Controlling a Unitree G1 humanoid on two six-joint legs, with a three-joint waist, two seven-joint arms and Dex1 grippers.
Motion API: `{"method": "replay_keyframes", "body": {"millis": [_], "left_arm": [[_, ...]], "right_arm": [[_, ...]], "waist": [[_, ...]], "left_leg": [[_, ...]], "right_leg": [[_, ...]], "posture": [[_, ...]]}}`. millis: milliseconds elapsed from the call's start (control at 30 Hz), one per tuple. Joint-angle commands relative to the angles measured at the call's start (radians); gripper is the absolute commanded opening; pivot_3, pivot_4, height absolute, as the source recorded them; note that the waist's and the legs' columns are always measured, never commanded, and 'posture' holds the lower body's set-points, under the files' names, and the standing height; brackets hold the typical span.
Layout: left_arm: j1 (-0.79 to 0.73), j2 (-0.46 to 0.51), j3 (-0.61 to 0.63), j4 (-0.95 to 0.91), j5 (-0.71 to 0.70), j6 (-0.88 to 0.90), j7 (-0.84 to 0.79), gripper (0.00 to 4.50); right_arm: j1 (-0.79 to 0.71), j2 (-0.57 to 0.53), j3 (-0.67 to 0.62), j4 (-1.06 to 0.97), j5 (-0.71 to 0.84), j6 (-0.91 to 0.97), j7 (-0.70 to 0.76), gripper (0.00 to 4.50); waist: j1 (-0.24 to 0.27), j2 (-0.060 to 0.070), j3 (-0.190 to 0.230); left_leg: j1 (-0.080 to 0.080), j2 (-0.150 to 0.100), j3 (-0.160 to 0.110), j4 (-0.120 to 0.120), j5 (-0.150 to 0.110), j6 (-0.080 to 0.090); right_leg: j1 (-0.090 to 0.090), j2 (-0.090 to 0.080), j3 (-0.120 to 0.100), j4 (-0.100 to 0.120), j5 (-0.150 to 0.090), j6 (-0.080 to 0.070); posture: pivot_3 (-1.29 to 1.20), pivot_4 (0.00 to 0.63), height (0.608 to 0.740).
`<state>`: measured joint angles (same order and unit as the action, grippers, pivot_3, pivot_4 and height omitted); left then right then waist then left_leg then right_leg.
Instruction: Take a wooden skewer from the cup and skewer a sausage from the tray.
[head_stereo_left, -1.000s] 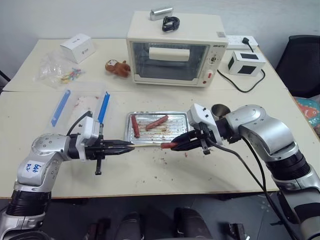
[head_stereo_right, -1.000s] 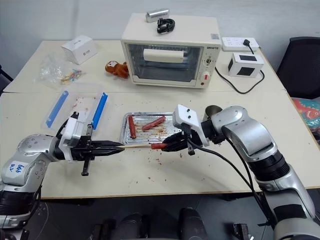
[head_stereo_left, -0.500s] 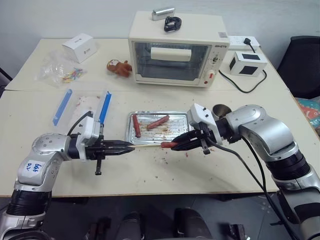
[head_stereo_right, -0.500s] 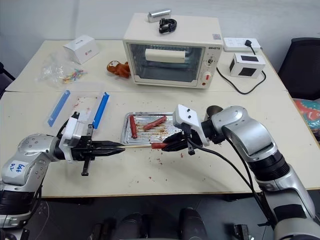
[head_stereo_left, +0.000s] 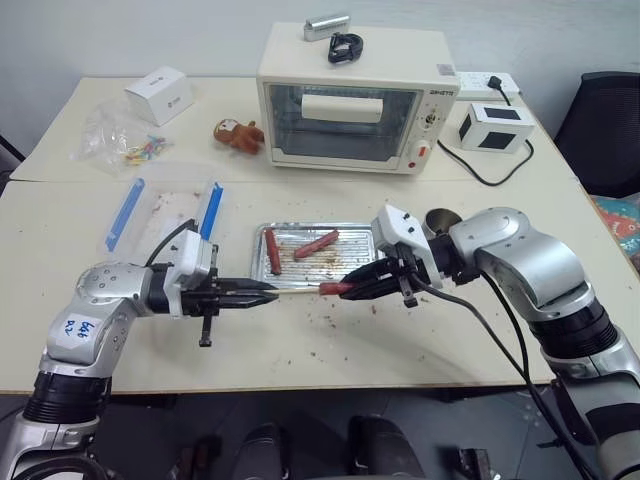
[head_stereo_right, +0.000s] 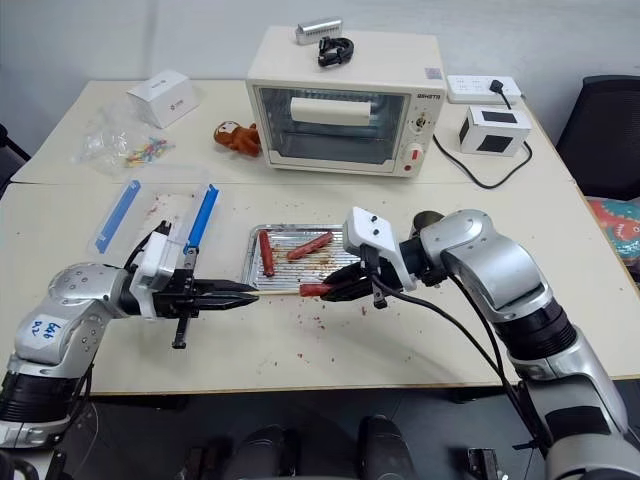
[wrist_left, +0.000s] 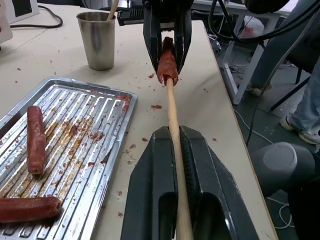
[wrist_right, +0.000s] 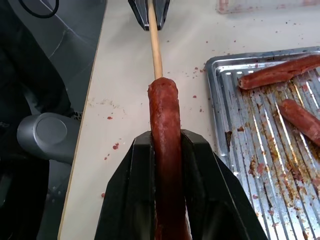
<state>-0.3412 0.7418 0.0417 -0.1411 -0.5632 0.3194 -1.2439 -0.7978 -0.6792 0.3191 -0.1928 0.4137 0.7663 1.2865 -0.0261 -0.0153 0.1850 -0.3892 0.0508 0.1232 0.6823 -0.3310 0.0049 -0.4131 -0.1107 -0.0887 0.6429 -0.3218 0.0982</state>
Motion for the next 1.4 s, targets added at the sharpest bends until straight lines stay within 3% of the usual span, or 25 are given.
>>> {"method": "replay_keyframes", "body": {"millis": [33,900,1033,1200,1300,1400], "left_arm": [[-0.013,-0.010,-0.011,-0.009,0.006,0.002,0.002,0.00],[-0.046,-0.082,-0.058,0.008,0.038,-0.005,0.018,0.00],[-0.035,-0.082,-0.046,0.013,0.040,-0.015,0.022,0.00],[0.000,-0.079,-0.007,0.019,0.026,-0.034,0.029,0.00],[0.044,-0.070,0.042,0.020,0.012,-0.051,0.034,0.00],[0.104,-0.069,0.123,0.005,-0.017,-0.054,0.062,0.00]], "right_arm": [[-0.024,0.009,0.004,-0.014,0.003,0.002,-0.003,0.75],[-0.062,0.037,0.051,-0.010,-0.008,0.036,0.000,0.75],[-0.063,0.025,0.047,-0.012,-0.010,0.034,0.011,1.63],[-0.076,-0.007,0.000,0.014,-0.003,-0.008,0.034,3.30],[-0.054,-0.010,-0.092,0.036,0.018,-0.093,0.025,4.32],[0.012,-0.035,-0.198,0.006,0.082,-0.112,0.038,4.49]], "waist": [[0.000,0.000,0.000],[0.000,0.000,0.000],[0.000,0.000,0.000],[0.000,0.000,0.000],[0.000,0.000,0.000],[0.000,0.000,0.000]], "left_leg": [[0.000,0.000,0.000,0.000,0.000,0.000],[0.000,-0.001,0.000,0.001,0.000,0.000],[0.000,-0.001,0.000,0.001,0.000,0.000],[0.000,-0.001,0.000,0.001,0.000,0.000],[0.000,-0.001,0.000,0.001,0.000,0.000],[0.000,0.000,-0.001,0.001,0.000,0.000]], "right_leg": [[0.000,0.000,0.000,0.000,0.000,0.000],[0.000,0.000,0.000,0.001,0.000,0.000],[0.000,0.000,0.000,0.001,0.000,0.000],[0.000,0.000,0.000,0.001,0.000,0.000],[0.000,0.000,0.000,0.001,0.000,0.000],[0.000,0.000,-0.001,0.001,0.000,0.000]], "posture": [[0.00,0.150,0.740],[0.00,0.150,0.740],[0.00,0.150,0.740],[0.00,0.150,0.740],[0.00,0.150,0.740],[0.00,0.150,0.740]]}}
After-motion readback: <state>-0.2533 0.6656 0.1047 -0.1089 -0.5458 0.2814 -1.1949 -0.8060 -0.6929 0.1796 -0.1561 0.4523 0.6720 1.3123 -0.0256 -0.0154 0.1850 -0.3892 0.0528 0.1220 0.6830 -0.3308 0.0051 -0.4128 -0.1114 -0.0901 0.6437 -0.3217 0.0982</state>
